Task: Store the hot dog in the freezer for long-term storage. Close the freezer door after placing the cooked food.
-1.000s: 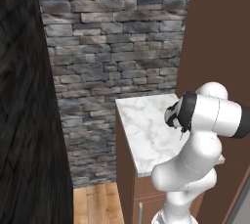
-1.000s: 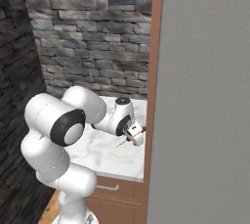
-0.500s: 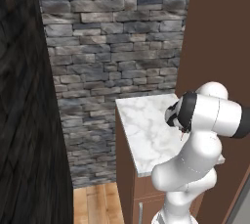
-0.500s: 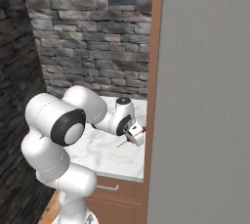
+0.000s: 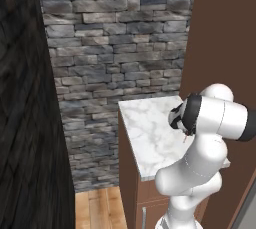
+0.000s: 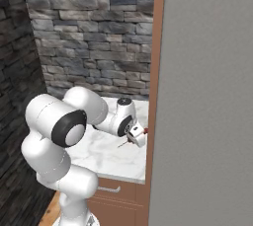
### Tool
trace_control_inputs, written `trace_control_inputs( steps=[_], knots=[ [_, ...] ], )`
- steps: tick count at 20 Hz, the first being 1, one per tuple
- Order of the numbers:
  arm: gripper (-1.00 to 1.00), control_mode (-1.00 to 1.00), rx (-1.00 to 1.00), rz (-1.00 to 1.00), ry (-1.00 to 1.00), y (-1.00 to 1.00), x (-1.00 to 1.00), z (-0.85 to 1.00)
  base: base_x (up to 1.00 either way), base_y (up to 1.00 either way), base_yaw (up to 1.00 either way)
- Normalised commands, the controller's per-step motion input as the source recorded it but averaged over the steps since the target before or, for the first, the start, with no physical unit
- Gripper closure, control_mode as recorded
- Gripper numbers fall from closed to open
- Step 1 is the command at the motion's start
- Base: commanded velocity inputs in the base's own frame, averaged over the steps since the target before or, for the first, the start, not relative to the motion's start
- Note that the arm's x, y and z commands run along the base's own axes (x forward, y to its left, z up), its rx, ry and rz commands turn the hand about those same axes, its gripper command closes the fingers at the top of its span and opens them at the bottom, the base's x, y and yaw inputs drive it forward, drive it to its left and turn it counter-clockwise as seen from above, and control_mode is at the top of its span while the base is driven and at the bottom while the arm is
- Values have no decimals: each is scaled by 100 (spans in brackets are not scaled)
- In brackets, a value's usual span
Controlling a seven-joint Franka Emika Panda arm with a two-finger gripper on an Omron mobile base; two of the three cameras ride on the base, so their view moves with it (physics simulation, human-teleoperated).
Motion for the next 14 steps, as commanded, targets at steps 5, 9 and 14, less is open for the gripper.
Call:
trace_control_inputs(
  steps=[5,9,14],
  knots=[
    [100,-100,-3,23,1,47,-6,31,0,0,0],
    [100,-100,-10,47,6,87,-22,52,0,0,0],
    [100,-100,-7,51,10,77,-48,76,0,0,0]
  ],
)
